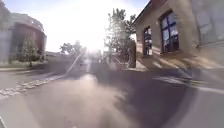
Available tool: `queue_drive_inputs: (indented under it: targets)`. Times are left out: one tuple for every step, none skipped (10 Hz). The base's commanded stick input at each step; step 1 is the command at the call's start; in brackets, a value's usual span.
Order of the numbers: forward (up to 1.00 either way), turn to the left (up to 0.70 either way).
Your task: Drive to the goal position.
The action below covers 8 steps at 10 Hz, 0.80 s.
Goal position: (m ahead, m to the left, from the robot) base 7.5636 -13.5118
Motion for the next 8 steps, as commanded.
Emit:
queue_drive_inputs:
  targets:
    - [0.70, 0.14]
    - [0.70, 0.14]
    - [0.70, 0.14]
    - [0.70, 0.14]
    - [0.70, 0.14]
    - [0.70, 0.14]
    - [0.70, 0.14]
    - [0.70, 0.13]
